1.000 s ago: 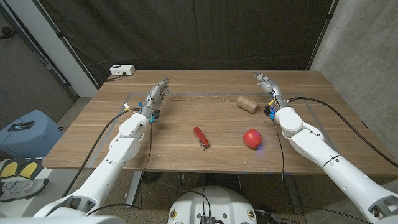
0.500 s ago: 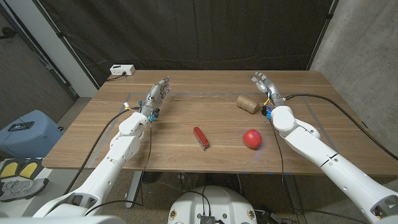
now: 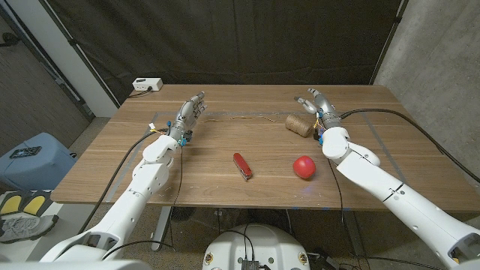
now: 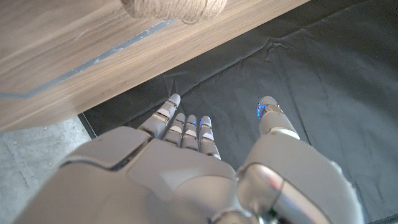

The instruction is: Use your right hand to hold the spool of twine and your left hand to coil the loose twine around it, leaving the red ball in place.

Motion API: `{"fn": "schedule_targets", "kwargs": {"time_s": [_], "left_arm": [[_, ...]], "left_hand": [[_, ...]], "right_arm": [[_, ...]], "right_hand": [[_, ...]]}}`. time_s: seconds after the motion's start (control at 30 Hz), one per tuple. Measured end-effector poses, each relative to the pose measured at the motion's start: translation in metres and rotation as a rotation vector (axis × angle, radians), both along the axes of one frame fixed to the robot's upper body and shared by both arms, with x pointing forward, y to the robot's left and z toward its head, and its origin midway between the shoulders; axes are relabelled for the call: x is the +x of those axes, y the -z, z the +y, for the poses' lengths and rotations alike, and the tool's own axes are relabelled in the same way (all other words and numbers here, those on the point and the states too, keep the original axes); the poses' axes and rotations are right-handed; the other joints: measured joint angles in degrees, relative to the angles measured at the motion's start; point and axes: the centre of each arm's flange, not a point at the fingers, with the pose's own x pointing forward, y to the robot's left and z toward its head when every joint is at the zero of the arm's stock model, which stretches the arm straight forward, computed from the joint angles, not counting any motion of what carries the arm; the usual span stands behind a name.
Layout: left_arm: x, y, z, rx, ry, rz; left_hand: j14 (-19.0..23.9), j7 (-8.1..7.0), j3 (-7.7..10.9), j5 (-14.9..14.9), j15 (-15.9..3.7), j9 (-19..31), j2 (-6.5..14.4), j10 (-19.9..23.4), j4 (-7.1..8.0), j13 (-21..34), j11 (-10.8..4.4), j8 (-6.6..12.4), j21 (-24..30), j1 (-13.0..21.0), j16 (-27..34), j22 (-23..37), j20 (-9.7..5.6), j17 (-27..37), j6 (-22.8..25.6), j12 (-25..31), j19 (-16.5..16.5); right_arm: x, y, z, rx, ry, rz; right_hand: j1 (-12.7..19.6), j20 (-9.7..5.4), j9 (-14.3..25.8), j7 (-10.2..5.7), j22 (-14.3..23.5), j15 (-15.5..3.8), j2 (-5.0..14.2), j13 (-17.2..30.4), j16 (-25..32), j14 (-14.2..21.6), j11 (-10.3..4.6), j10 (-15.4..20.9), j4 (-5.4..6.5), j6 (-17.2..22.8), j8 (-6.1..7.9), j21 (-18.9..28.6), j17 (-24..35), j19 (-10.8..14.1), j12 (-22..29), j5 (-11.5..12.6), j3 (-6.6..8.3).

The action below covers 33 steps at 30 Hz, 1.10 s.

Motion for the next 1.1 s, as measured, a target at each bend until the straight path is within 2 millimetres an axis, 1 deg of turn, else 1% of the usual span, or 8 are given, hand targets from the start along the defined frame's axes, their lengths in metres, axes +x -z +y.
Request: {"fn": "schedule_targets", "kwargs": {"time_s": [0.13,0.2,0.57,0.8,0.87,0.93,0.97,1.1], "left_arm": [[0.002,0.0,0.001,-0.003,0.004,0.001],[0.003,-0.001,0.002,-0.006,0.004,0.002],[0.009,-0.005,0.003,-0.014,0.006,-0.001],[0.013,-0.009,0.003,-0.015,0.008,-0.003],[0.014,-0.01,0.003,-0.016,0.008,-0.002],[0.015,-0.01,0.002,-0.016,0.009,-0.001],[0.015,-0.01,0.002,-0.014,0.011,-0.002],[0.016,-0.011,0.001,-0.014,0.012,-0.001]], "left_hand": [[0.0,0.25,-0.24,0.0,0.0,0.0,0.0,0.0,-0.24,0.0,0.0,0.0,-0.3,0.0,0.0,0.0,0.0,0.0,0.3,0.0,0.0],[0.0,0.25,-0.22,0.0,0.0,0.0,0.0,0.0,-0.25,0.0,0.0,0.0,-0.3,0.0,0.0,0.0,0.0,0.0,0.3,0.0,0.0],[0.0,0.25,-0.24,0.0,0.0,0.0,0.3,0.0,-0.71,0.0,0.0,0.0,-0.6,0.3,0.0,0.0,0.0,0.0,0.3,0.0,0.0],[0.0,0.25,-0.36,0.2,0.0,0.0,0.3,0.0,-1.06,0.0,0.03,0.0,-0.8,0.3,0.0,0.0,0.22,0.0,0.2,0.0,0.2],[0.0,0.25,-0.23,0.2,0.0,0.0,0.3,0.3,-1.19,0.0,0.31,0.0,-0.8,0.3,0.0,0.0,0.0,0.0,0.2,0.0,0.4],[0.0,0.25,-0.23,0.2,0.0,0.0,0.3,0.5,-1.19,0.0,0.08,0.0,-0.8,0.3,0.0,0.0,-0.09,0.0,0.2,0.0,0.5],[0.0,0.25,-0.23,0.2,0.0,0.0,0.3,0.5,-1.19,0.0,0.09,0.0,-0.8,0.3,0.0,0.0,-0.1,0.0,0.2,0.0,0.5],[0.0,0.25,-0.47,0.2,0.0,0.0,0.3,0.5,-1.43,0.0,0.09,0.0,-0.8,0.3,0.0,0.0,-0.1,0.0,0.2,0.0,0.5]], "right_arm": [[0.0,-0.003,0.006,-0.032,0.028,0.002],[0.0,-0.005,0.009,-0.048,0.039,0.005],[0.001,-0.017,0.021,-0.141,0.082,0.037],[0.0,-0.024,0.026,-0.203,0.108,0.075],[0.001,-0.022,0.023,-0.209,0.122,0.094],[0.002,-0.02,0.021,-0.214,0.135,0.114],[-0.002,-0.029,0.027,-0.238,0.129,0.102],[-0.003,-0.03,0.027,-0.256,0.144,0.129]], "right_hand": [[1.4,0.1,0.0,0.04,0.0,0.41,-0.91,0.2,0.0,0.7,0.3,0.3,-0.08,0.0,0.0,0.2,0.0,0.7,0.1,0.0,0.08],[2.3,0.29,0.3,0.65,0.0,0.43,-1.27,0.2,0.0,0.7,0.33,0.3,-0.31,-0.2,0.0,0.2,0.0,0.9,0.1,0.4,0.31],[6.7,0.71,0.5,2.21,0.0,1.45,-3.78,1.0,0.0,1.8,1.88,0.0,-0.21,-1.6,0.0,0.2,0.1,2.0,0.6,0.9,1.19],[8.5,1.11,0.8,2.09,0.3,2.15,-5.05,1.7,0.0,1.7,3.09,-0.7,0.11,-3.1,0.0,0.2,0.4,2.4,1.0,1.2,1.5],[9.0,1.11,1.0,1.91,0.3,2.22,-5.52,1.9,0.0,1.6,3.47,-1.0,0.1,-3.4,-0.2,0.2,0.5,2.4,1.0,1.4,1.5],[9.2,1.35,1.0,2.11,0.3,2.63,-5.74,2.1,0.0,1.2,3.78,-1.3,0.11,-3.8,-0.24,0.2,0.7,2.6,1.0,1.5,1.5],[9.4,1.47,1.0,1.92,0.3,2.64,-5.96,2.1,0.0,1.2,3.88,-1.4,0.28,-4.0,-0.24,0.2,0.7,2.6,1.0,1.5,1.67],[9.8,1.87,1.3,2.02,0.3,2.94,-6.33,2.6,0.0,0.9,4.49,-2.0,0.34,-4.5,-0.24,0.2,0.7,2.2,1.0,1.5,1.74]]}}
